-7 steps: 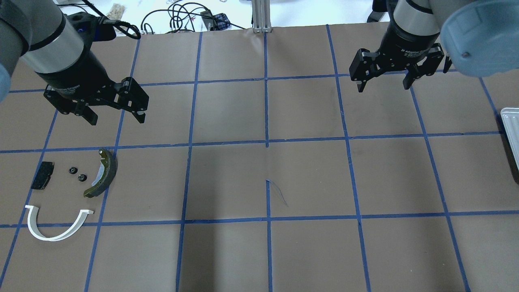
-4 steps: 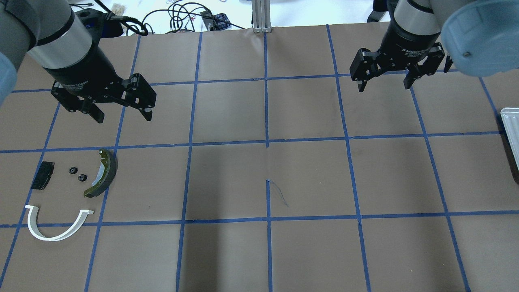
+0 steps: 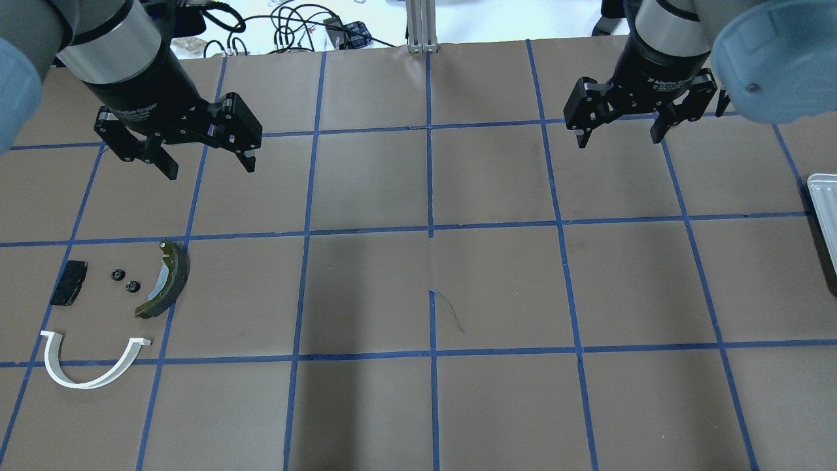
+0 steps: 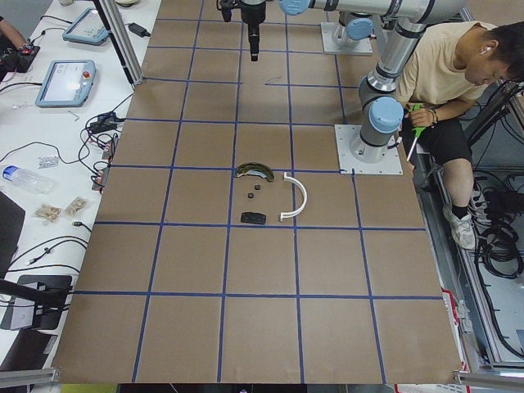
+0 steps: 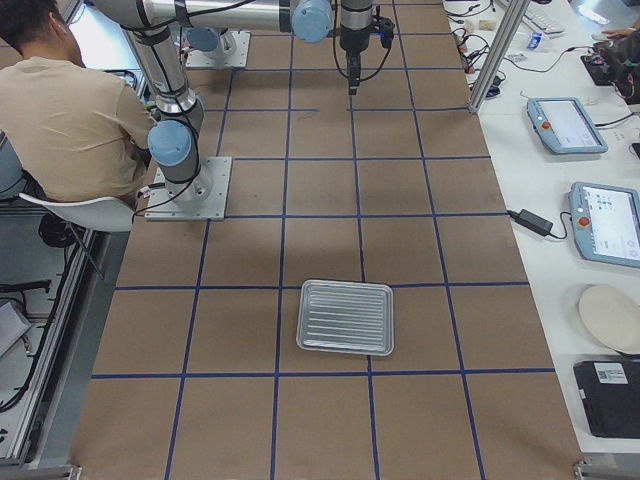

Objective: Place bearing gear from tray to pile

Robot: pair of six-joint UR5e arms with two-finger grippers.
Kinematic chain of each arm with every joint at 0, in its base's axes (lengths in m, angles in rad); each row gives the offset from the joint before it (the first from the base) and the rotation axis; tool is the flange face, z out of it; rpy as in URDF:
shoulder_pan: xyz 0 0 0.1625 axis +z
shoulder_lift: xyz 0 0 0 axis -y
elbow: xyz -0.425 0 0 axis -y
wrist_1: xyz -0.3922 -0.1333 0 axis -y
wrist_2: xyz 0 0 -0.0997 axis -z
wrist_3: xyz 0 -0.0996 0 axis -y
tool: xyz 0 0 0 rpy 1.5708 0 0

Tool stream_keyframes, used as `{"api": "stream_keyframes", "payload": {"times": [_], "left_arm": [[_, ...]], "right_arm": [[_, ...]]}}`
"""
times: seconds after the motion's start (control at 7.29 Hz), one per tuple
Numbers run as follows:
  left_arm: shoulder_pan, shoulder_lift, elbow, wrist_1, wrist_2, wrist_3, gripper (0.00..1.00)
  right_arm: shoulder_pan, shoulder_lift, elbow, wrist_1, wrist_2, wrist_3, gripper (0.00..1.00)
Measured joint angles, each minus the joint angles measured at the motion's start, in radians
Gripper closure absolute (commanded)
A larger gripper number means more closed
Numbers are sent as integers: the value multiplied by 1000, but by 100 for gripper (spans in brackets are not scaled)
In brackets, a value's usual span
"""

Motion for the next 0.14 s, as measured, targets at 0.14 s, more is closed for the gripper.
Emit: {"api": "stream_keyframes", "payload": {"times": [0.14], "left_arm": [[0, -2, -1, 9, 1, 0, 0]], "right_arm": [[0, 0, 0, 0, 0, 0, 0]]}}
